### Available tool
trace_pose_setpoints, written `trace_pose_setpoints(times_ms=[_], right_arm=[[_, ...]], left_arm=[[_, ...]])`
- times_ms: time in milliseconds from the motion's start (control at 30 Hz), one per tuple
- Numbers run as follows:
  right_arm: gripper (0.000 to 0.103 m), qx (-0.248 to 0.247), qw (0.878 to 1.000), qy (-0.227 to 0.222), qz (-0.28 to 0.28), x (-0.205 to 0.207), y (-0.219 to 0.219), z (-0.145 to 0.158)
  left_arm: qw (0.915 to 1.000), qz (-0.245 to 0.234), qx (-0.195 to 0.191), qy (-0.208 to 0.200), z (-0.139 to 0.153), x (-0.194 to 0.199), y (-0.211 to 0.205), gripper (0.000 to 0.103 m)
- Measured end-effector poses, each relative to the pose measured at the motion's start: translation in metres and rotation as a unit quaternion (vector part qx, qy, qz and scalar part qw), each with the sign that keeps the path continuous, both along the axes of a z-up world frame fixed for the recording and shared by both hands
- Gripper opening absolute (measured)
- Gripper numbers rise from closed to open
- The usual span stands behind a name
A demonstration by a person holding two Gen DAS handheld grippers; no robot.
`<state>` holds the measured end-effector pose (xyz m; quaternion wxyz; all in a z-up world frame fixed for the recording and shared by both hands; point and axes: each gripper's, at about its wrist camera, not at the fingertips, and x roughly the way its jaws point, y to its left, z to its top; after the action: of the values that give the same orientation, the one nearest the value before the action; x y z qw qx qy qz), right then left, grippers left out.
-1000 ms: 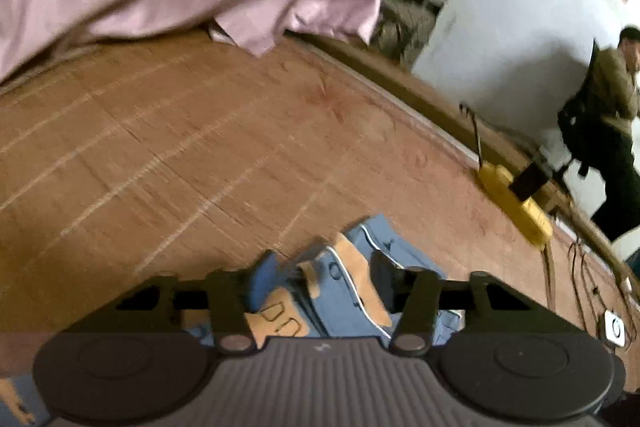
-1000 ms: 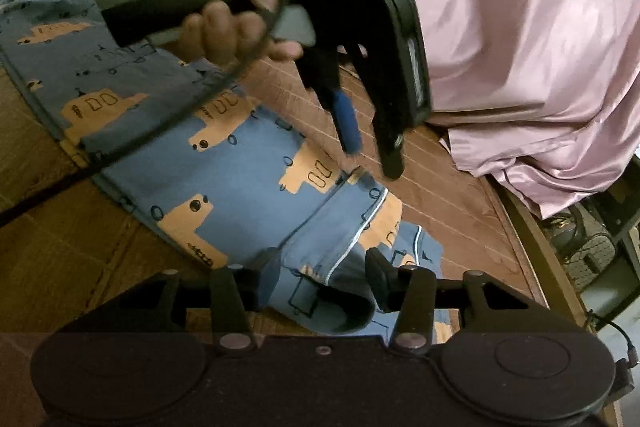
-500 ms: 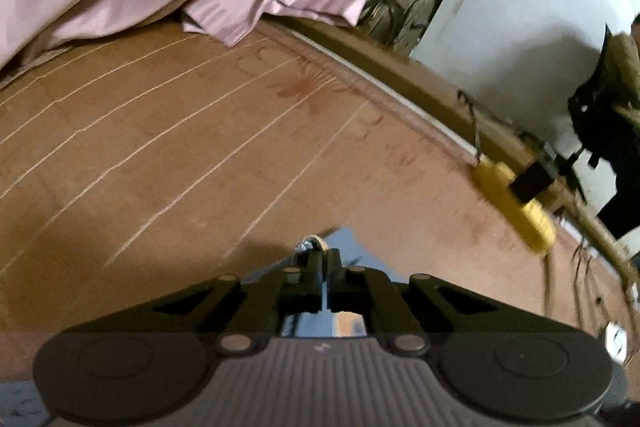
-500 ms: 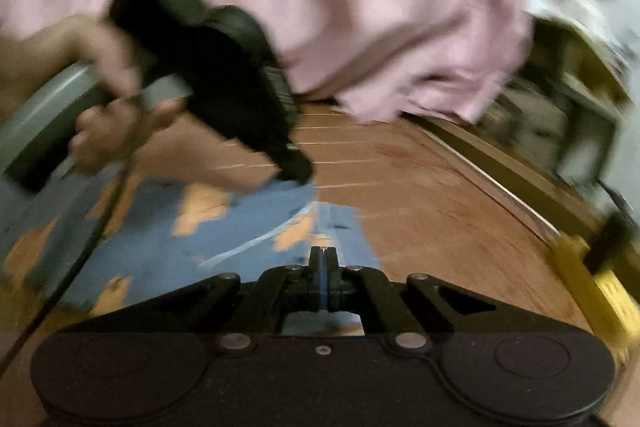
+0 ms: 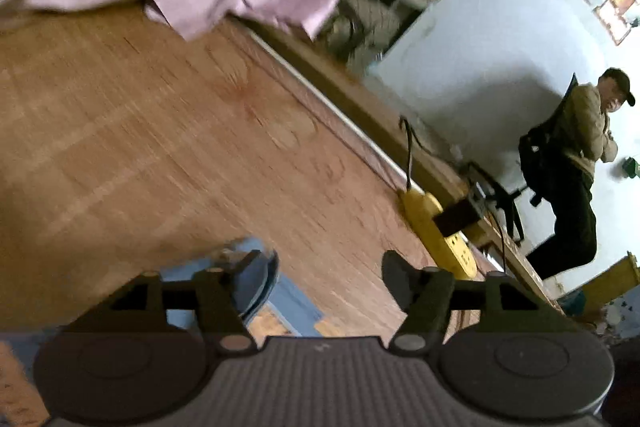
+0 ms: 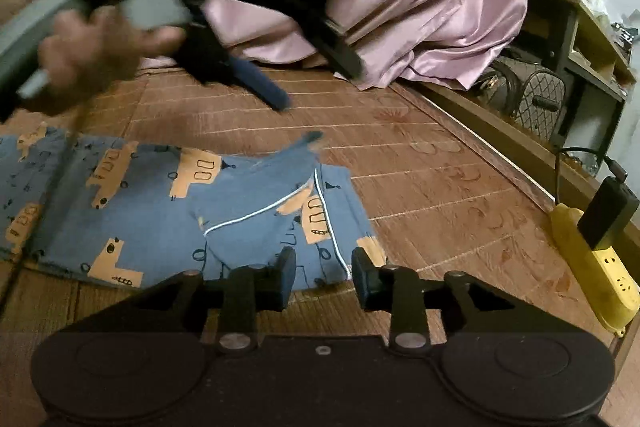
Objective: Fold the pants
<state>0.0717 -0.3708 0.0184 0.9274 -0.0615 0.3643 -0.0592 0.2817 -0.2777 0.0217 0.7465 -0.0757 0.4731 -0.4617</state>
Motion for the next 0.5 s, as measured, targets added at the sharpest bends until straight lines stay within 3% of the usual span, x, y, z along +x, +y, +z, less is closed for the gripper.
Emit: trace_pose_setpoints(times_ms=[33, 133, 267, 367, 400, 500], right_arm=[[0.046, -0.007, 1.000, -0.005, 0.013, 0.000, 0.005, 0.000], [0.049, -0.040, 0.997, -0.018, 0.066, 0.007, 0.025, -0.002], [0.048, -0.048, 0.991, -0.003, 0.127, 0.029, 0.054, -0.012], [0.048, -0.059, 0.987, 0.015, 0.149, 0.044, 0.073, -0.024], [0.044, -0.068, 0.986, 0.019, 0.151, 0.048, 0.076, -0.027], [0.006, -0.088, 0.989, 0.020, 0.118, 0.054, 0.076, -0.029]], left_arm=[[0.9999, 0.011, -0.010, -0.004, 0.003, 0.000, 0.015, 0.077], [0.9977, 0.061, -0.031, -0.007, 0.007, -0.002, 0.064, 0.082], [0.9926, 0.103, 0.031, -0.057, -0.007, -0.020, 0.118, 0.083], [0.9896, 0.112, 0.067, -0.061, -0.024, -0.033, 0.148, 0.083], [0.9890, 0.117, 0.069, -0.058, -0.028, -0.036, 0.156, 0.084], [0.9886, 0.123, 0.068, -0.053, -0.037, -0.047, 0.174, 0.084]])
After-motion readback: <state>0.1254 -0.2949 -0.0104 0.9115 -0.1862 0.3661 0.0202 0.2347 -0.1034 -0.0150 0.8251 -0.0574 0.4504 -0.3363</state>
